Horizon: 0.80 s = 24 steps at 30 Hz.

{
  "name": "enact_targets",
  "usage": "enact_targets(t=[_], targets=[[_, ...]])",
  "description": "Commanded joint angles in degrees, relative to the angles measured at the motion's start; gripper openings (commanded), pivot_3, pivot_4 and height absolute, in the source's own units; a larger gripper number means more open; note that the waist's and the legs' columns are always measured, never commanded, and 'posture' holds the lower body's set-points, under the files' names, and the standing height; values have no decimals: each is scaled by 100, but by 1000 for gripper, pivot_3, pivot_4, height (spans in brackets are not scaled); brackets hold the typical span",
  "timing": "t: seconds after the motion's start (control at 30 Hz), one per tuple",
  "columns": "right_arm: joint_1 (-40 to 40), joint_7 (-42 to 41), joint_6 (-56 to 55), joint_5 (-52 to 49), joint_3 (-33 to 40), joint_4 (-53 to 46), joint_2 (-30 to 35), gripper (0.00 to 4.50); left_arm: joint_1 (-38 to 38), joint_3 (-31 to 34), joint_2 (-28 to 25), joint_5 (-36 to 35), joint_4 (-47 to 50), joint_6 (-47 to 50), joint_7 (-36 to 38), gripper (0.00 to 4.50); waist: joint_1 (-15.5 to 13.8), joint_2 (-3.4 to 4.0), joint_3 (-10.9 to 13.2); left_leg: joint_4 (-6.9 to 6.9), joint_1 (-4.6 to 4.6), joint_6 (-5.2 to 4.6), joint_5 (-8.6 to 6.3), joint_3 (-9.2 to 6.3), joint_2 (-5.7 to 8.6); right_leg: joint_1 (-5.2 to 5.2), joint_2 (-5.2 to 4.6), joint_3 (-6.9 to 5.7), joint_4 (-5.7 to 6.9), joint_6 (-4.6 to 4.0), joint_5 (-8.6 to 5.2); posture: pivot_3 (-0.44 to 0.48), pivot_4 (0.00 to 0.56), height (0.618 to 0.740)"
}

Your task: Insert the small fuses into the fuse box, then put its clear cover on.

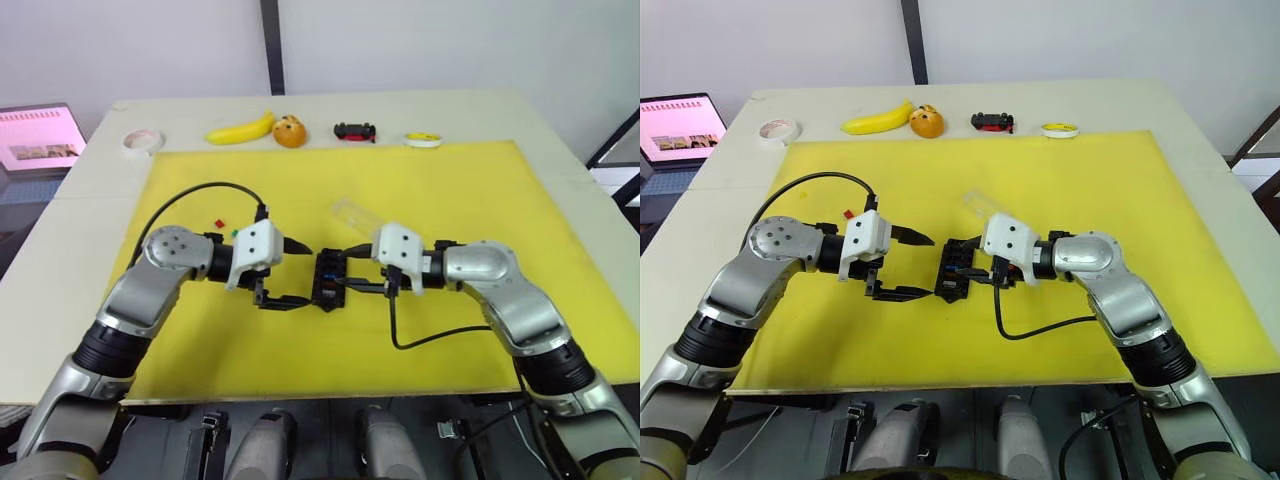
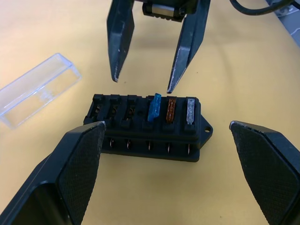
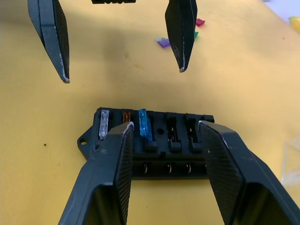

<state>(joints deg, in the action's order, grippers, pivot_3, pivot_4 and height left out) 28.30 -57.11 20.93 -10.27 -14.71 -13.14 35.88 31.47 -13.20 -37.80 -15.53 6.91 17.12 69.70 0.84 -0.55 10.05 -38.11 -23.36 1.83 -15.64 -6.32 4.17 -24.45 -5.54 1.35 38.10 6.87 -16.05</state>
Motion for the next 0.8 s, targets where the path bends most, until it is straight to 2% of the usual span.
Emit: enact_targets(t=[0.03,0.7,0.8], targets=[[72,2,-123,20,17,-80,-48,1523,11,105,-34,-27,114,-53,-14,4500,1,0,0,0,0,0,0,0,0,0,0,0,0,0,0,0,150,740],[185,-67,-98,151,-81,88,-173,1523,-33,137,-60,-27,121,-73,-43,4500,2,0,0,0,0,0,0,0,0,0,0,0,0,0,0,0,150,740],[188,-89,-59,145,-103,80,-202,629,-29,136,-58,-19,102,-84,-44,4500,3,0,0,0,0,0,0,-1,0,0,0,0,0,0,0,0,150,740]])
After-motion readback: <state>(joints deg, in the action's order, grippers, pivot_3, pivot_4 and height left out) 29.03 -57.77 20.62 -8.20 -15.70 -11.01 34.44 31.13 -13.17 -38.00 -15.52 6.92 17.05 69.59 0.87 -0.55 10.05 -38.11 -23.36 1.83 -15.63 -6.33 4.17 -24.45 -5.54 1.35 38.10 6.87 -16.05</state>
